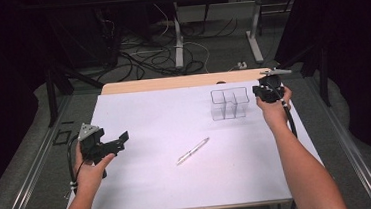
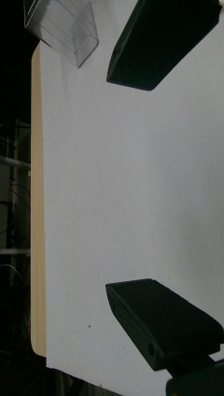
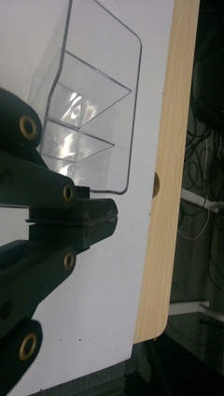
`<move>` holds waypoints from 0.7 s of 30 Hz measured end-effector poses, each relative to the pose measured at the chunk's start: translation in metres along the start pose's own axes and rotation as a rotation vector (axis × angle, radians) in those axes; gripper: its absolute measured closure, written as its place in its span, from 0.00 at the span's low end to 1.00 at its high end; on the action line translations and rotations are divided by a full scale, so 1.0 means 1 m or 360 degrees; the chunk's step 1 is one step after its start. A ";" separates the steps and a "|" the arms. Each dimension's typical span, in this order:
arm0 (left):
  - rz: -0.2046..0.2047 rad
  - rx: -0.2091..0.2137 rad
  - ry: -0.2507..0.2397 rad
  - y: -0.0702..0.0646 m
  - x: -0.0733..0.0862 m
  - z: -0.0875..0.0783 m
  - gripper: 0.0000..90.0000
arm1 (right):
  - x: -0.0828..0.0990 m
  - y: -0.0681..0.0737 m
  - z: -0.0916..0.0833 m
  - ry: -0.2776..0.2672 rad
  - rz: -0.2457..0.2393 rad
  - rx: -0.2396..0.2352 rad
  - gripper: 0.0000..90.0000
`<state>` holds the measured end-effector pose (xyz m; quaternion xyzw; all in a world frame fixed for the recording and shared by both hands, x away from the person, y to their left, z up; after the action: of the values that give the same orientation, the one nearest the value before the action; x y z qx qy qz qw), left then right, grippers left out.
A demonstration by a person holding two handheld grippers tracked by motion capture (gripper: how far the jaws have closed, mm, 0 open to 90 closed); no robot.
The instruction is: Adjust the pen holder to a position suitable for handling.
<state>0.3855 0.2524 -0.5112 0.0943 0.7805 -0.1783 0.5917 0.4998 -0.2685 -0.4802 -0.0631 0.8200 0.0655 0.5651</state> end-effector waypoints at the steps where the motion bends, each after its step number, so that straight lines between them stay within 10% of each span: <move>1: 0.0000 -0.0001 0.0000 0.000 0.000 0.000 0.02 | 0.001 0.000 0.001 0.0011 0.0000 0.0003 1.00; 21: -0.0009 -0.0018 0.0003 0.002 0.001 -0.001 0.03 | 0.019 0.002 0.030 0.0091 0.0035 0.0014 1.00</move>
<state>0.3852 0.2550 -0.5123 0.0889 0.7824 -0.1756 0.5909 0.5201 -0.2617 -0.5087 -0.0535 0.8368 0.0662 0.5408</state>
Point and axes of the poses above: each handheld gripper's, and its own axes: z roughly forward along the jaws, x roughly out of its underside, y roughly to its left, the point moved 3 cm from there along z, roughly forward along the jaws, and after that the axes turned 14 degrees about -y, right-handed, at the moved point
